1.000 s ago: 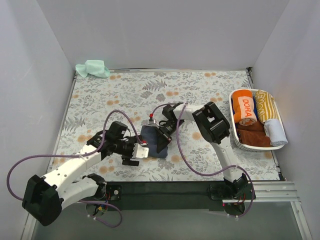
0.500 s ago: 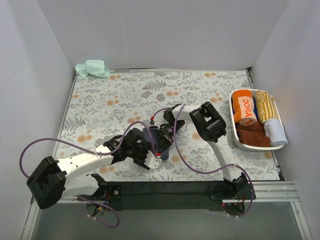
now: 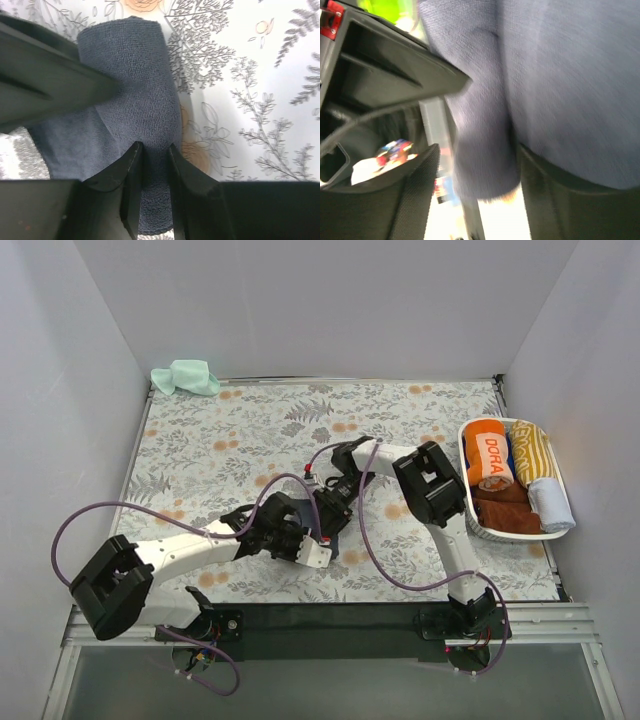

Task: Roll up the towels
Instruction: Roll the towel

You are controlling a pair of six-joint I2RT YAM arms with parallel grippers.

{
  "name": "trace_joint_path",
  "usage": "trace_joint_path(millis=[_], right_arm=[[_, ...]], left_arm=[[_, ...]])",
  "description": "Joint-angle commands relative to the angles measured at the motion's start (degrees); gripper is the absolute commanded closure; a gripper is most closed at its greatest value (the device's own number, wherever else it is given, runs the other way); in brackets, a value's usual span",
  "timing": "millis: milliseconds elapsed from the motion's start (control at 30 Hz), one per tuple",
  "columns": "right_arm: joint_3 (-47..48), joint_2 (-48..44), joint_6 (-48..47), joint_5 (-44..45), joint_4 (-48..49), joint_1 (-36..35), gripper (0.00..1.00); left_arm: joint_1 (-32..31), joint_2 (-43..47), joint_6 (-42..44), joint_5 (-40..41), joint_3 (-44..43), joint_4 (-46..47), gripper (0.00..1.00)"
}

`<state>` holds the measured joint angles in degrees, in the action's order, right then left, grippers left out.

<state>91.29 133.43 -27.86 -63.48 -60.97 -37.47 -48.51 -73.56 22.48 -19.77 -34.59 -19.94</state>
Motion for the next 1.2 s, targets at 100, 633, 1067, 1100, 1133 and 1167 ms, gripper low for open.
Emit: trace_joint_path(millis=[100, 633, 1067, 1100, 1133, 1167], right_arm=[[3.3, -11.2, 1.1, 16.8, 4.3, 10.7, 0.36], [-21.4, -47.6, -5.5, 34.0, 24.4, 8.1, 0.34], [-36.6, -46.7, -13.0, 47.4, 53.2, -13.1, 0.34], [-37.8, -46.2, -14.0, 48.2, 54.5, -13.9, 0.34], [-37.9, -45.5, -14.6, 48.4, 55.2, -15.2, 0.34], [-37.9, -43.9, -15.5, 48.5, 56.1, -15.8, 0.34]], left_arm=[[1.9, -4.1, -5.1, -10.8, -3.7, -17.7, 0.96], [26.5, -40.3, 5.5, -32.5, -35.7, -41.8, 0.85], [30.7, -53.1, 9.0, -33.3, -45.7, -47.7, 0.81], [30.8, -53.3, 9.0, -33.2, -45.7, -47.7, 0.81], [30.9, -53.3, 8.9, -33.1, -45.8, -47.8, 0.81], [30.8, -53.4, 8.8, -32.8, -45.9, -47.7, 0.8]])
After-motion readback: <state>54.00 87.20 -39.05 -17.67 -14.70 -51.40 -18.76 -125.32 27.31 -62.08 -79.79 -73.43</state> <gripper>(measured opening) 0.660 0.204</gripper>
